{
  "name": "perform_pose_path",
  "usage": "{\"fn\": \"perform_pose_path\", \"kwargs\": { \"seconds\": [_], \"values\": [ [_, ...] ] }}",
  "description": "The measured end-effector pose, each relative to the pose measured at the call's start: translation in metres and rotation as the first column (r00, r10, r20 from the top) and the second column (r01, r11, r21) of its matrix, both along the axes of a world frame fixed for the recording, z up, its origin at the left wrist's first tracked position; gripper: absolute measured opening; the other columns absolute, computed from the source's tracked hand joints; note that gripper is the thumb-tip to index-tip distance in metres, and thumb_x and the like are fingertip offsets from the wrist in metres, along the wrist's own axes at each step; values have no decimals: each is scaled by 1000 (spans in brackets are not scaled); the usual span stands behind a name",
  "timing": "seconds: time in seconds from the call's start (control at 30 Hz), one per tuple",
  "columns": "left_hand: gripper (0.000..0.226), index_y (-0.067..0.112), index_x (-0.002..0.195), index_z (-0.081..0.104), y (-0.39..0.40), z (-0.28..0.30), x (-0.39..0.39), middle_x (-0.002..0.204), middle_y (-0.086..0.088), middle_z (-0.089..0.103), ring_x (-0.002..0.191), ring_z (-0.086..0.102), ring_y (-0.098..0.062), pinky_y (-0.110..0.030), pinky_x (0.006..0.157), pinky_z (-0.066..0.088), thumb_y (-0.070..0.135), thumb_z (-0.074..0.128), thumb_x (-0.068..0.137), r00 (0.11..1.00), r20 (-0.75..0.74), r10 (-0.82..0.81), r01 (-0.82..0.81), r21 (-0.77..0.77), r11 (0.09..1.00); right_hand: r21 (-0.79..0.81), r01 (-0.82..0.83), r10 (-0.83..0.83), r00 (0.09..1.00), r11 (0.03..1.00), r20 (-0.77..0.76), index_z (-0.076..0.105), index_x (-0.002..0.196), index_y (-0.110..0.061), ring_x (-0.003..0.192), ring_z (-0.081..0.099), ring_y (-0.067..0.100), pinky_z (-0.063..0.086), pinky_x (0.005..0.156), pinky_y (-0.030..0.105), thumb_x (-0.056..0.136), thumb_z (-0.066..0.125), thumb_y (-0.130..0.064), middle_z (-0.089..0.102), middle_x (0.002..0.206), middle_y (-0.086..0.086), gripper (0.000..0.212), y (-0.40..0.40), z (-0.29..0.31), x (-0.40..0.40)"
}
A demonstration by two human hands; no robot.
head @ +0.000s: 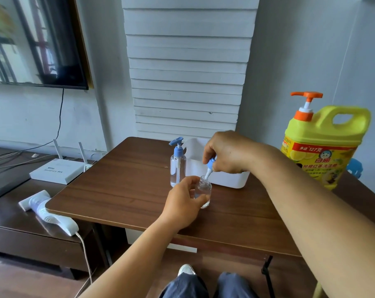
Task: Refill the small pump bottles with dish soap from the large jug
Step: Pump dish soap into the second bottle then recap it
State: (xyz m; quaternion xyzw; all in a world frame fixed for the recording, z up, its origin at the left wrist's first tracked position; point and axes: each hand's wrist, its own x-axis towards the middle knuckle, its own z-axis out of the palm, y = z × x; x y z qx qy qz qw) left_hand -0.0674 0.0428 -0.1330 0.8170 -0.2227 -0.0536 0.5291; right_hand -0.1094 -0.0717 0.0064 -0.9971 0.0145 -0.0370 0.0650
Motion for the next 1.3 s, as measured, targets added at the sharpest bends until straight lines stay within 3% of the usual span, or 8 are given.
{"fn": "perform_pose_path", "kwargs": {
  "seconds": [0.27, 0.37, 0.43, 0.6, 0.73, 0.83, 1.03, 1.3],
  "values": [
    [41, 25, 120, 56, -2, -3, 1, 106, 10, 68, 96, 64, -6, -29, 88, 53, 26, 70, 81, 999, 37, -20, 19, 8, 1000, 142, 13, -2, 997, 990, -78, 51, 122, -24, 93, 55, 18, 45, 78, 26, 80, 66, -15, 61, 109, -1, 46, 2, -38, 11],
    [41, 27, 120, 56, -2, -3, 1, 107, 11, 67, 96, 64, -6, -29, 88, 53, 29, 69, 81, 999, 40, -26, 25, 19, 999, 392, 22, 28, 992, 920, -120, 44, 132, -25, 101, 59, 16, 48, 90, 29, 74, 72, -16, 60, 111, -4, 65, -11, -33, 4],
    [42, 28, 120, 55, -2, -3, 1, 108, 12, 67, 96, 63, -6, -29, 89, 52, 31, 69, 81, 999, 48, -20, 19, 23, 1000, 577, 24, 34, 995, 816, -90, 52, 129, -21, 105, 61, 15, 49, 96, 31, 75, 68, -5, 62, 110, -4, 59, -21, -37, -2],
    [44, 26, 124, 53, -2, 0, -1, 111, 9, 65, 99, 62, -8, -28, 90, 51, 29, 68, 83, 998, 53, -36, 35, 32, 999, 738, -9, -7, 1000, 675, 18, 70, 90, -19, 98, 66, 17, 50, 96, 31, 75, 69, -1, 72, 99, -3, 23, -26, -67, -5],
    [39, 25, 121, 53, -2, 1, -4, 109, 8, 66, 98, 62, -8, -26, 88, 51, 25, 67, 84, 997, 67, -49, 47, 23, 999, 689, 59, -147, 987, 722, 70, 58, 76, -21, 70, 54, 10, 46, 69, 22, 72, 79, -28, 57, 71, -8, 23, -23, -78, 1],
    [41, 24, 123, 52, -2, 3, -5, 111, 8, 64, 100, 61, -9, -24, 88, 50, 24, 66, 85, 996, 73, -56, 53, 31, 998, 767, 46, -111, 993, 640, 32, 63, 87, -19, 76, 55, 10, 45, 70, 19, 76, 75, -25, 58, 76, -7, 17, -22, -81, 0],
    [43, 23, 124, 53, -1, 2, -3, 112, 7, 65, 99, 62, -9, -26, 88, 51, 27, 67, 84, 995, 87, -58, 55, 40, 998, 765, 62, -80, 997, 641, -14, 65, 91, -17, 79, 56, 10, 47, 77, 22, 72, 78, -30, 61, 81, -6, 25, -28, -81, -2],
    [46, 23, 126, 53, -2, 1, -2, 112, 7, 65, 100, 61, -8, -25, 90, 50, 25, 68, 83, 994, 95, -55, 50, 49, 998, 811, 73, -137, 990, 580, 10, 68, 81, -19, 85, 63, 11, 48, 83, 22, 75, 76, -20, 67, 82, -5, 10, -34, -83, -2]
  ]
}}
